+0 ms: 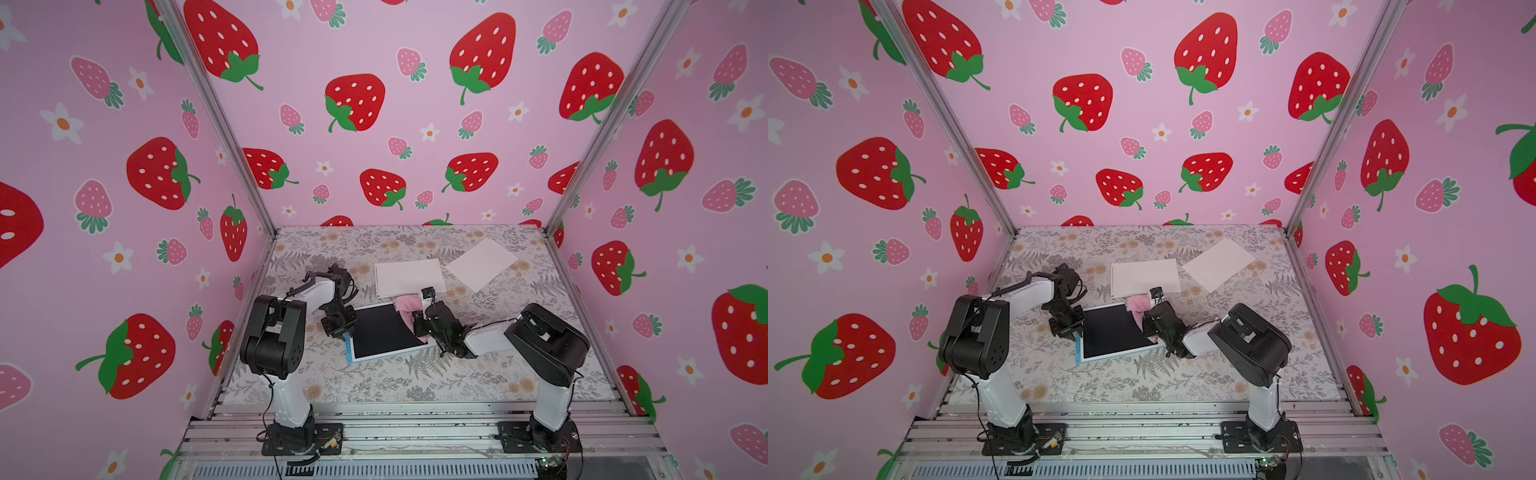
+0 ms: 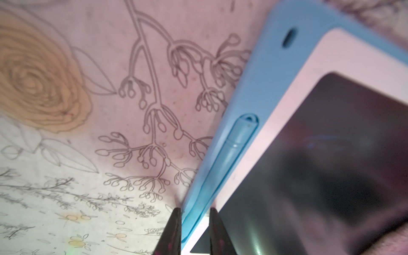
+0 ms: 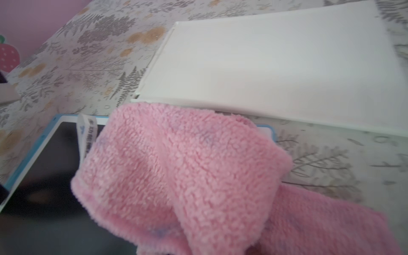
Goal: Wipe the drawing tablet
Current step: Wipe the dirt from the drawing tablet.
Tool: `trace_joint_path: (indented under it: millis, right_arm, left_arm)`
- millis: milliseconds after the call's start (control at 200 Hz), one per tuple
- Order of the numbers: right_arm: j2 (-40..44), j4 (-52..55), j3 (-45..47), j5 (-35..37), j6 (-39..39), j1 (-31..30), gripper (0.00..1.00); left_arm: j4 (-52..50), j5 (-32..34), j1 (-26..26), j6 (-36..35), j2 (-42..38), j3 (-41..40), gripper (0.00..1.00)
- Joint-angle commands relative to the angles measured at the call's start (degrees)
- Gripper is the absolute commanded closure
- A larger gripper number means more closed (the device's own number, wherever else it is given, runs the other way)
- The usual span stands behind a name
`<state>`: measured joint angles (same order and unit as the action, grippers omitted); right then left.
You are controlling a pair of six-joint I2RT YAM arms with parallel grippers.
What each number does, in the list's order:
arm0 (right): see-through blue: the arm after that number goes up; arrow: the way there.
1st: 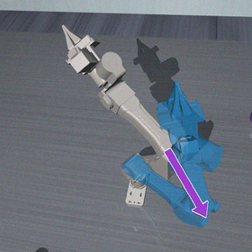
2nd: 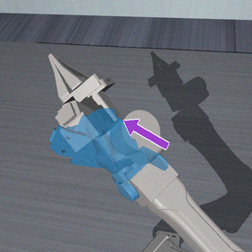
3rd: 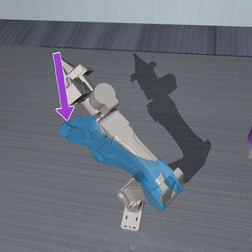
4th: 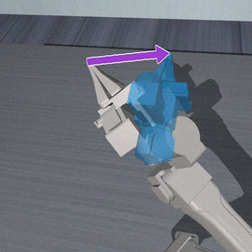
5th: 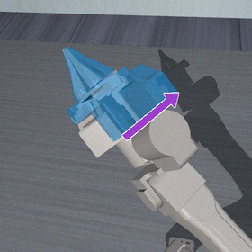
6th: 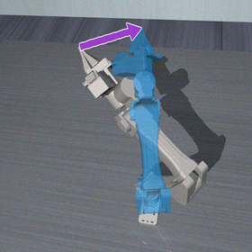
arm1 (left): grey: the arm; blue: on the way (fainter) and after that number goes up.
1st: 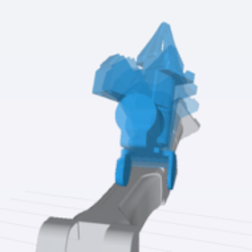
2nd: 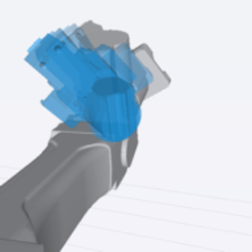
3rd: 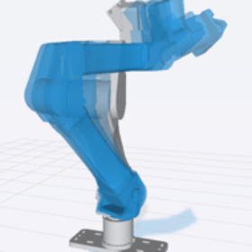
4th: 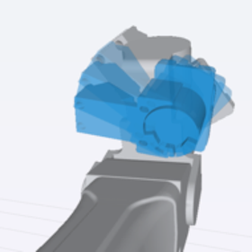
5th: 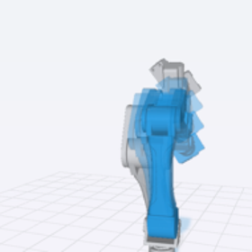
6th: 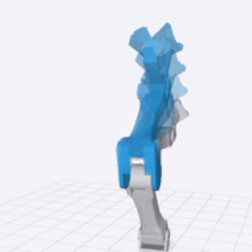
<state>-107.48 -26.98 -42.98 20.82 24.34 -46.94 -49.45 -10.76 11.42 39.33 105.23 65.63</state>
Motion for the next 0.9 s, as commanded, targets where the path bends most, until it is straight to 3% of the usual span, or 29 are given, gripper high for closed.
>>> trace_joint_path:
  millis: [0, 70, 130, 280, 370, 430, 530, 615, 675, 770, 830, 895]
  right_arm:
    - [-3.6, 8.1, 0.0, 0.7, -2.5, -6.2, 1.00]
    - [-6.6, 10.2, -4.7, 3.7, -3.4, -11.7, 1.00]
    - [-8.3, 11.5, -6.2, 6.4, -1.9, -12.3, 1.00]
    - [-5.1, 8.8, 2.6, 5.4, 4.0, -1.6, 1.00]
    - [-2.3, 5.4, 6.5, 2.7, 2.5, 1.7, 1.00]
    - [-2.0, 5.4, 5.2, -0.1, 0.6, -0.7, 1.00]
    - [-5.4, 8.8, -2.8, -0.1, -2.8, -10.5, 1.00]
    - [-8.9, 12.1, -7.7, 5.0, -3.2, -15.0, 1.00]
    - [-8.6, 12.3, -5.8, 6.3, -0.1, -12.6, 1.00]
    - [-4.8, 9.9, 3.0, 4.9, 5.4, -3.5, 1.00]
    - [-1.4, 7.4, 8.6, 3.6, 5.3, 0.9, 1.00]
    - [1.7, 7.0, 11.4, 3.5, 3.5, 1.0, 1.00]
  left_arm:
    - [2.5, 1.9, 1.2, 1.5, 5.2, -2.8, 0.79]
    - [2.4, 1.9, 1.4, 1.6, 5.1, -2.6, 0.79]
    - [2.2, 1.9, 1.4, 1.6, 5.1, -2.5, 0.79]
    - [2.1, 2.1, 1.4, 1.8, 4.9, -2.8, 0.79]
    - [2.5, 2.0, 1.5, 2.0, 4.8, -3.2, 0.79]
    - [2.9, 1.8, 1.5, 2.1, 4.9, -3.5, 0.79]
    - [3.1, 1.6, 1.6, 2.2, 5.0, -3.7, 0.79]
    - [3.2, 1.5, 1.7, 2.1, 4.8, -3.7, 0.79]
    - [3.2, 1.5, 1.8, 2.1, 4.7, -3.8, 0.79]
    - [3.4, 1.4, 1.9, 2.3, 4.7, -4.3, 0.79]
    - [3.4, 1.4, 1.9, 2.4, 4.7, -4.4, 0.79]
    - [3.5, 1.5, 2.0, 2.3, 4.5, -4.5, 0.79]
